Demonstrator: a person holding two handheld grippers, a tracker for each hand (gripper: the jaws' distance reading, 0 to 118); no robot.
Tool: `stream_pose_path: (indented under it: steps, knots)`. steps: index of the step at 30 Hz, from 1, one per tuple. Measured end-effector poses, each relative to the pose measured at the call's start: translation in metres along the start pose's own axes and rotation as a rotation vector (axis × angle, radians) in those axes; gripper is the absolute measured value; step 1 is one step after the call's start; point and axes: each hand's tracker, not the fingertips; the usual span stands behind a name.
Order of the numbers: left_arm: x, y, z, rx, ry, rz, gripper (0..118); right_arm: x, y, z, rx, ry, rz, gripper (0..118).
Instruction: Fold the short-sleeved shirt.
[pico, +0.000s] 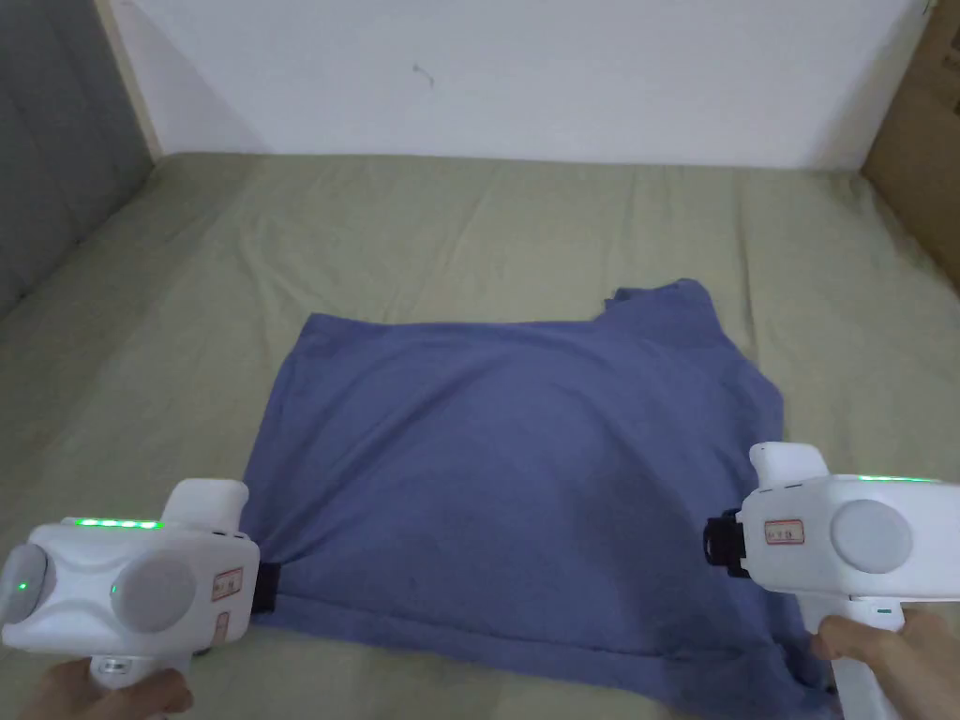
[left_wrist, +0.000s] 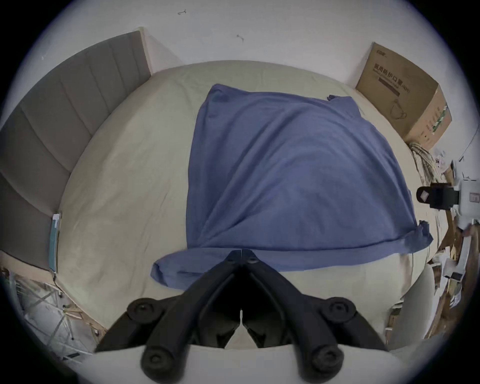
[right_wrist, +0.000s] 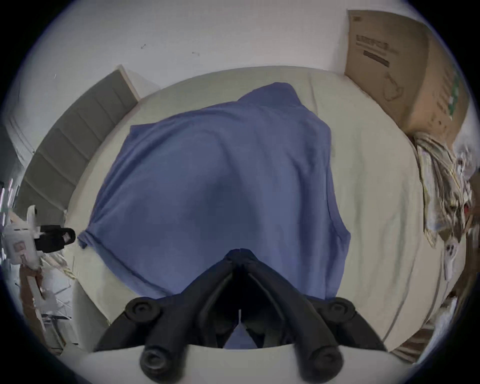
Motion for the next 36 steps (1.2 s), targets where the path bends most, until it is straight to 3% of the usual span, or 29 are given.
stream_pose_path:
  steps: [9,18,19,20,21,22,23,30,36]
  knots:
    - [-0.019,0.089,-0.057,0.012,0.017,0.064,0,0.003,0.084,-0.058,0.01,-0.028,0.064,0]
    - [-0.043,0.2,-0.121,0.074,0.01,0.091,0,0.025,0.145,-0.096,0.044,-0.028,0.024,0]
    - [-0.046,0.213,-0.128,0.075,-0.008,0.089,5,0.027,0.147,-0.099,0.044,-0.028,0.019,0]
    - [-0.049,0.228,-0.137,0.068,-0.025,0.096,23,0.029,0.148,-0.102,0.044,-0.029,0.014,0]
    - [-0.05,0.238,-0.143,0.063,-0.025,0.101,51,0.031,0.149,-0.105,0.041,-0.031,0.011,0]
    - [-0.051,0.25,-0.153,0.06,-0.027,0.11,87,0.032,0.148,-0.106,0.039,-0.034,0.007,0]
    - [-0.053,0.261,-0.164,0.06,-0.025,0.117,101,0.034,0.147,-0.108,0.035,-0.035,0.004,0]
    - [-0.059,0.306,-0.235,0.022,-0.019,0.222,100,0.052,0.138,-0.125,-0.012,-0.062,0.021,0]
    - [-0.042,0.309,-0.265,-0.051,0.025,0.13,100,0.061,0.13,-0.132,-0.041,-0.074,0.013,0]
